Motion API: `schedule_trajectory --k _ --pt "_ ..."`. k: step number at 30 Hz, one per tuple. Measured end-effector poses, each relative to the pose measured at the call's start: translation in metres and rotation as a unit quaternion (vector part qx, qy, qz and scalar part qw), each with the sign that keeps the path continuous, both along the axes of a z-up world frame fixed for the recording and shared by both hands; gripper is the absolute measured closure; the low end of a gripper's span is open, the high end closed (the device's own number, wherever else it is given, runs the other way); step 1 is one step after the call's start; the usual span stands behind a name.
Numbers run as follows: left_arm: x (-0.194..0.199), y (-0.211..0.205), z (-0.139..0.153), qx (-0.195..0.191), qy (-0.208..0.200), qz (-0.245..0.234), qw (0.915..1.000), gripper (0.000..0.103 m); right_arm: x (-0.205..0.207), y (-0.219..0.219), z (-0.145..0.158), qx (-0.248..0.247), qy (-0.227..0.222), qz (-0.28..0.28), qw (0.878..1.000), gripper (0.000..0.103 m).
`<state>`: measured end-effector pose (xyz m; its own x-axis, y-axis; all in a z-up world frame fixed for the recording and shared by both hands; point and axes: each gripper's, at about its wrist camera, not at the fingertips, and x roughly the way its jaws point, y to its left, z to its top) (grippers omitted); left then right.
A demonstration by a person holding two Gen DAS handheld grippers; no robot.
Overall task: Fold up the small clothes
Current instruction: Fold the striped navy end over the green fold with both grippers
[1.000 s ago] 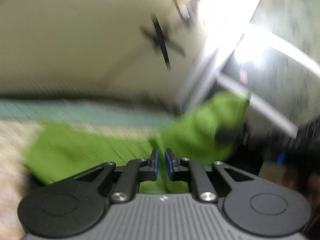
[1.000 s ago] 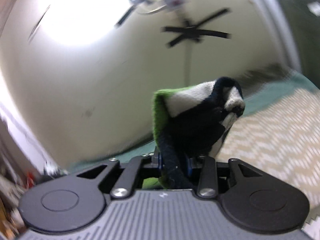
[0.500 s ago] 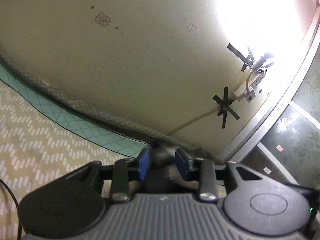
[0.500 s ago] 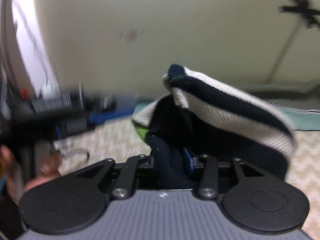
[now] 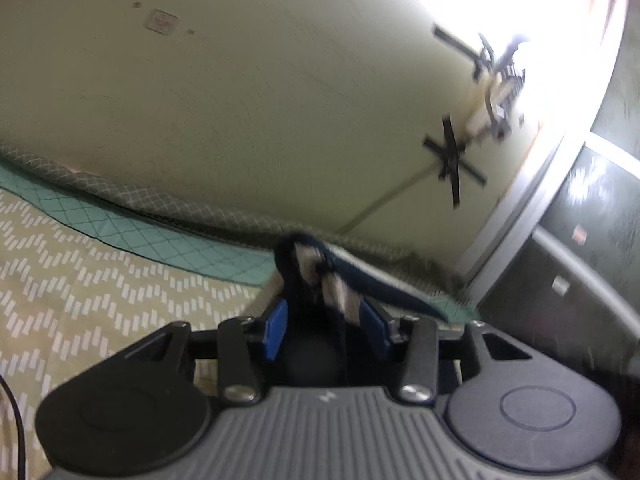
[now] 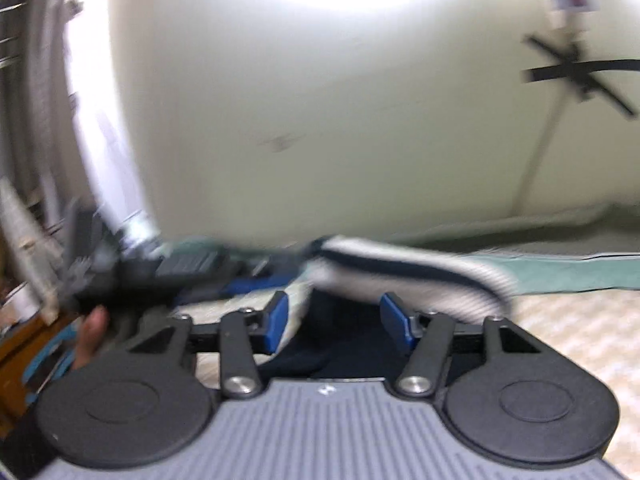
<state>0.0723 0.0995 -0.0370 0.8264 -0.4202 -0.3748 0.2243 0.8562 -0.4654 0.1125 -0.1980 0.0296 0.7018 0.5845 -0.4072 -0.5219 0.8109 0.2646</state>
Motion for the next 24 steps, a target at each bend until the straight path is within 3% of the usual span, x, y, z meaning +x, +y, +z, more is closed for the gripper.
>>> schedule_trajectory --k 4,6,7,8,9,10,13,17,19,21,23,24 --pt "0.0 -0.022 -0.005 0.071 0.001 -0.002 0.9975 0.064 0.034 0.004 -0.011 -0.009 0.012 -0.021 1.0 0.059" --pt "0.004 -0.028 -0.011 0.112 0.015 0.012 0.9936 0.078 0.052 0.01 -0.02 -0.021 0.031 -0.022 0.999 0.062" --pt "0.008 -0.028 -0.015 0.126 0.027 0.018 0.9915 0.082 0.063 0.016 -0.028 -0.037 0.037 -0.024 0.998 0.068" --pt "0.012 -0.025 -0.019 0.13 0.038 0.023 0.9905 0.082 0.074 0.021 -0.037 -0.055 0.046 -0.03 0.997 0.087" --pt "0.015 -0.022 -0.022 0.126 0.044 0.026 0.9906 0.082 0.081 0.023 -0.043 -0.066 0.05 -0.035 0.996 0.098" --pt "0.016 -0.018 -0.023 0.119 0.047 0.025 0.9914 0.082 0.086 0.025 -0.049 -0.064 0.053 -0.033 0.996 0.103" --pt "0.016 -0.013 -0.024 0.109 0.053 0.025 0.9923 0.082 0.094 0.025 -0.053 -0.048 0.064 -0.042 0.996 0.103" --pt "0.015 -0.013 -0.023 0.118 0.051 0.031 0.9913 0.069 0.086 0.022 -0.053 -0.042 0.057 -0.039 0.997 0.103" --pt "0.017 -0.008 -0.022 0.106 0.054 0.032 0.9924 0.064 0.082 0.009 -0.049 -0.004 0.07 -0.04 0.997 0.103" --pt "0.017 -0.003 -0.019 0.094 0.056 0.036 0.9933 0.059 0.072 -0.009 -0.044 0.052 0.076 -0.041 0.995 0.086" --pt "0.014 -0.002 -0.015 0.092 0.051 0.039 0.9937 0.059 0.051 -0.028 -0.04 0.097 0.055 -0.063 0.992 0.037" --pt "0.013 -0.002 -0.013 0.092 0.048 0.04 0.9938 0.058 0.04 -0.035 -0.039 0.103 0.044 -0.081 0.99 0.036"
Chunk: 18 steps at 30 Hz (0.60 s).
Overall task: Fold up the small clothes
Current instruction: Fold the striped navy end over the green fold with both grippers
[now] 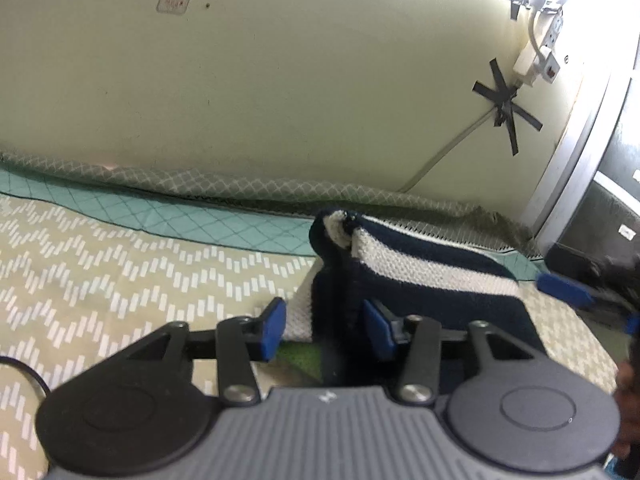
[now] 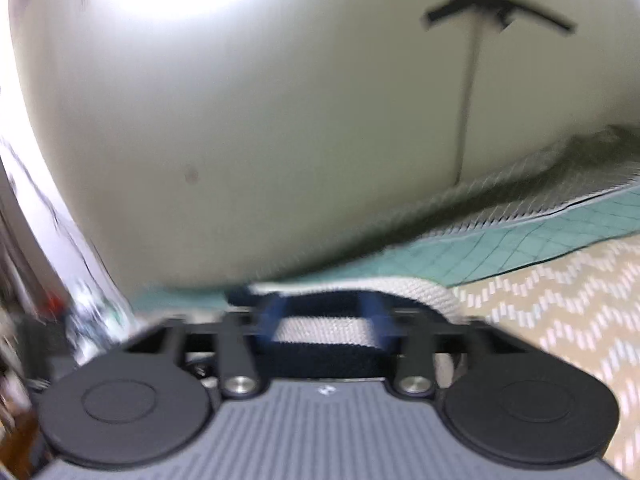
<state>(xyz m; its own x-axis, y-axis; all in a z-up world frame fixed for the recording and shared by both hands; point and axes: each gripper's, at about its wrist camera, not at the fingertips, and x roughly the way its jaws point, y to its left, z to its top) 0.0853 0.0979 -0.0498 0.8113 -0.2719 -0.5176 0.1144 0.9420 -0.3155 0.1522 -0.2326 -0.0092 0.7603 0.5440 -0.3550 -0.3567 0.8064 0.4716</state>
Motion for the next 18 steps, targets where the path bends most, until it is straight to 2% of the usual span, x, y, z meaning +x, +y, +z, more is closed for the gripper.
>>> schedule_trajectory --k 2,4,6,7,10,14,18 --pt "-0.004 0.0 0.003 0.0 -0.005 0.001 1.0 0.055 -0.016 -0.012 -0.005 0.005 0.002 -0.008 1.0 0.036" --pt "-0.005 0.0 0.004 0.001 -0.005 0.0 1.0 0.048 -0.025 -0.021 -0.014 0.016 0.024 -0.01 1.0 0.036" --pt "-0.004 0.0 0.004 -0.01 0.001 -0.005 0.9999 0.045 -0.029 -0.024 -0.024 0.014 0.041 -0.008 0.999 0.036" --pt "-0.003 0.002 0.003 -0.023 0.007 -0.011 0.9997 0.04 -0.03 -0.024 -0.028 0.012 0.046 -0.006 0.999 0.036" --pt "-0.001 0.006 -0.001 -0.073 0.023 -0.04 0.9963 0.007 -0.025 -0.019 -0.039 0.024 0.074 0.011 0.997 0.034" --pt "0.004 0.004 -0.009 -0.112 0.039 -0.07 0.9904 0.004 -0.014 -0.005 -0.045 0.019 0.089 0.034 0.995 0.031" --pt "0.015 -0.008 -0.023 -0.083 0.07 -0.07 0.9916 0.004 -0.003 0.01 -0.052 -0.006 0.088 0.041 0.995 0.023"
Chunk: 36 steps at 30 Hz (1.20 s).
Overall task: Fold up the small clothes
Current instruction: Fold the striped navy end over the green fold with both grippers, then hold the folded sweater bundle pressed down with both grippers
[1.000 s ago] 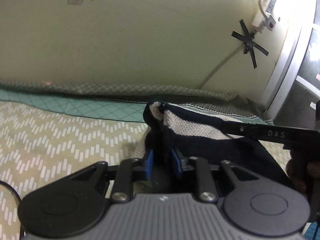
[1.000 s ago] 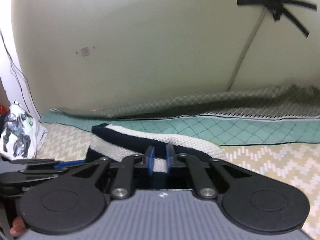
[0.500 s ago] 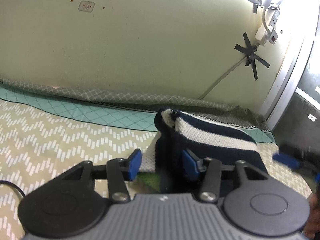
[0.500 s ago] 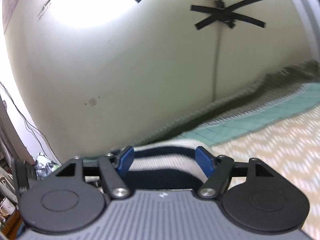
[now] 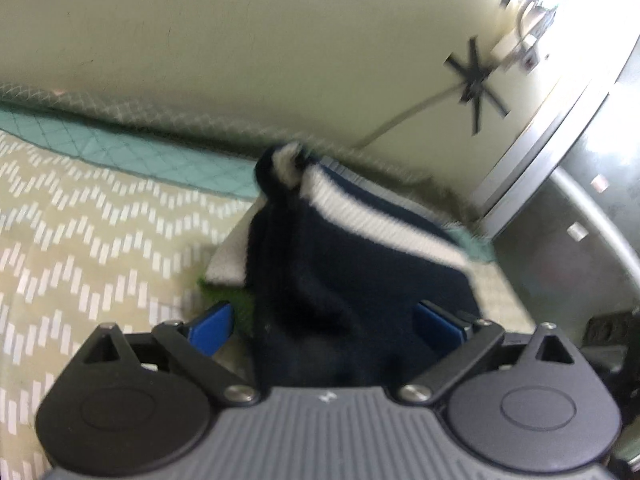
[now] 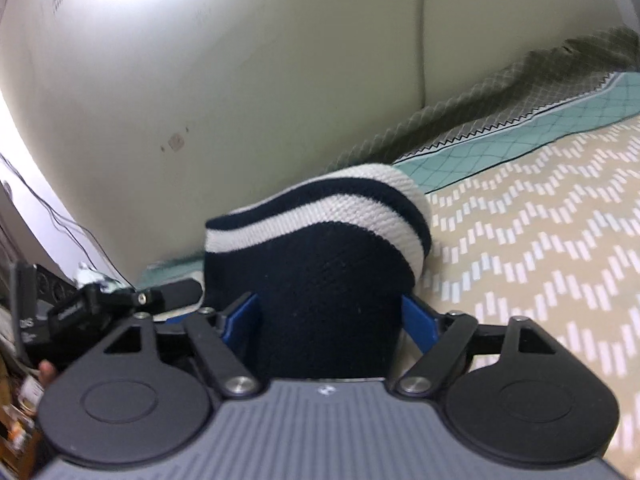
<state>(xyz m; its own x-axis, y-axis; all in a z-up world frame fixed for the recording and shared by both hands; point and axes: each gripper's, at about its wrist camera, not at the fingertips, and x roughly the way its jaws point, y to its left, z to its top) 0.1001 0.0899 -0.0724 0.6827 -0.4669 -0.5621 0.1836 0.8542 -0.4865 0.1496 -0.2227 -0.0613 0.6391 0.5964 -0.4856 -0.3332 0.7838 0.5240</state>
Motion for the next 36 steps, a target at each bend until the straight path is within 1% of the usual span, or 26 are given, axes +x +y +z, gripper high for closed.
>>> schedule_trajectory --k 1,3,5,7,9,10,12,16,22,26,32,36 --pt "0.003 -0.002 -0.004 0.008 0.008 0.001 0.9999 0.006 0.002 0.002 -0.003 0.001 0.001 0.001 1.0 0.02" --pt "0.003 -0.005 -0.006 0.024 -0.004 -0.001 0.9997 0.005 0.006 0.003 -0.011 0.008 0.003 0.0 1.0 0.018" --pt "0.001 -0.008 -0.007 0.037 -0.012 -0.004 0.9992 0.003 0.009 0.005 -0.011 0.013 0.003 0.007 1.0 0.012" --pt "0.0 -0.016 -0.008 0.059 -0.023 -0.011 0.9979 0.0 0.01 0.006 -0.011 0.015 0.001 0.014 1.0 0.01" --pt "-0.002 -0.023 -0.008 0.083 -0.031 -0.014 0.996 0.0 0.011 0.007 -0.012 0.019 0.001 0.015 1.0 0.01" --pt "-0.003 -0.024 -0.008 0.086 -0.032 -0.014 0.9957 0.0 0.011 0.007 -0.012 0.021 0.0 0.015 1.0 0.01" --pt "-0.003 -0.024 -0.008 0.084 -0.033 -0.014 0.9958 0.0 0.01 0.006 -0.012 0.023 0.0 0.018 1.0 0.009" --pt "-0.006 -0.029 -0.008 0.101 -0.039 -0.011 0.994 0.0 0.008 0.002 -0.012 0.021 -0.002 0.023 1.0 0.008" --pt "-0.007 -0.03 -0.009 0.103 -0.04 -0.006 0.9939 0.0 0.007 0.003 -0.013 0.015 -0.005 0.027 0.999 0.007" --pt "-0.008 -0.031 -0.008 0.11 -0.039 -0.011 0.9931 0.0 0.007 0.005 -0.013 0.015 -0.004 0.021 1.0 0.006" --pt "-0.008 -0.03 -0.007 0.11 -0.038 -0.014 0.9931 0.0 0.005 0.001 -0.013 0.023 -0.005 0.025 0.999 0.006" --pt "-0.012 -0.029 -0.007 0.106 -0.045 -0.01 0.9933 0.0 0.002 -0.002 -0.013 0.027 -0.006 0.027 0.999 0.006"
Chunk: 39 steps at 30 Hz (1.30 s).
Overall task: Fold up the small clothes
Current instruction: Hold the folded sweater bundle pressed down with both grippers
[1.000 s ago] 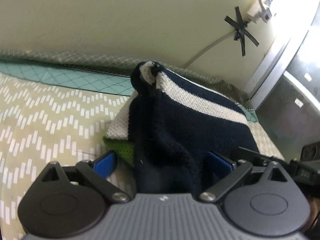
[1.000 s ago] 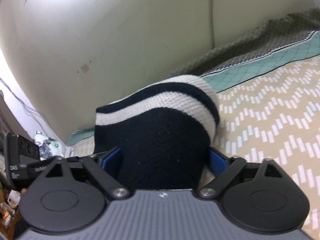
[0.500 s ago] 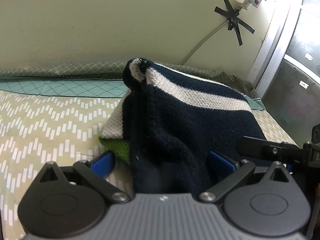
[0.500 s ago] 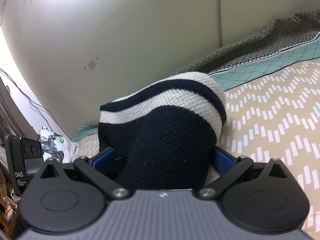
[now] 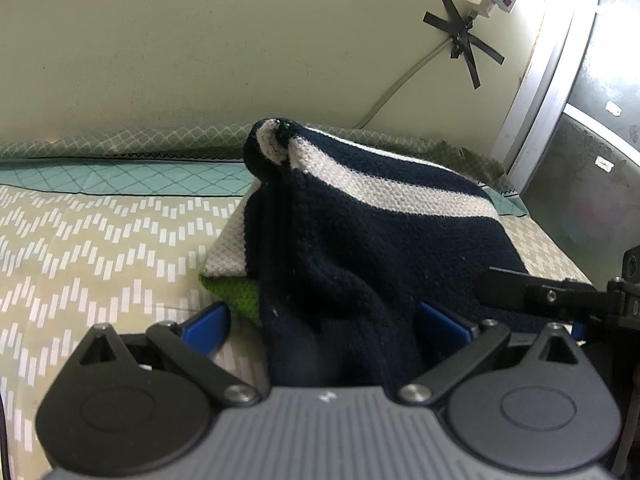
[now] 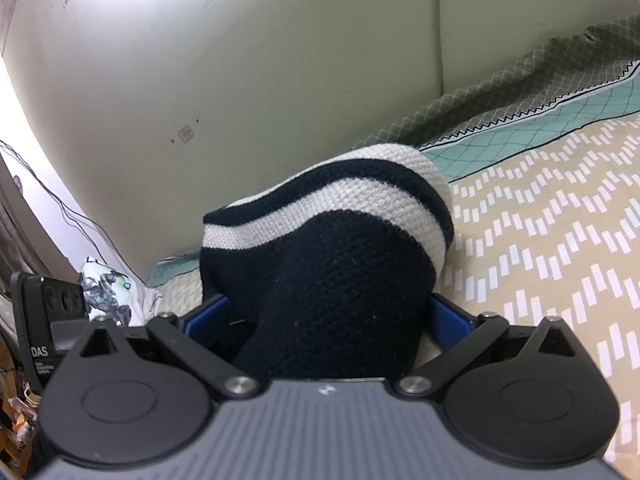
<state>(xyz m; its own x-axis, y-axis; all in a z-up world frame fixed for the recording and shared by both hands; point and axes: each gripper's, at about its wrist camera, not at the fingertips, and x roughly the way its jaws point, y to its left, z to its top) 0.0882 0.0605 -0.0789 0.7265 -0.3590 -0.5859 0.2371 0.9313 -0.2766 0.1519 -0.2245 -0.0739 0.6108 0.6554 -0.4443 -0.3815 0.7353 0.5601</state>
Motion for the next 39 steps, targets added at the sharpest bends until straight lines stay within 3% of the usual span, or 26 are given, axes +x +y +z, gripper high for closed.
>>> schedule_trajectory --k 39 --pt "0.002 0.001 0.0 0.006 0.008 -0.006 0.9999 0.0 -0.021 0.001 0.007 -0.002 -0.001 0.013 1.0 0.006"
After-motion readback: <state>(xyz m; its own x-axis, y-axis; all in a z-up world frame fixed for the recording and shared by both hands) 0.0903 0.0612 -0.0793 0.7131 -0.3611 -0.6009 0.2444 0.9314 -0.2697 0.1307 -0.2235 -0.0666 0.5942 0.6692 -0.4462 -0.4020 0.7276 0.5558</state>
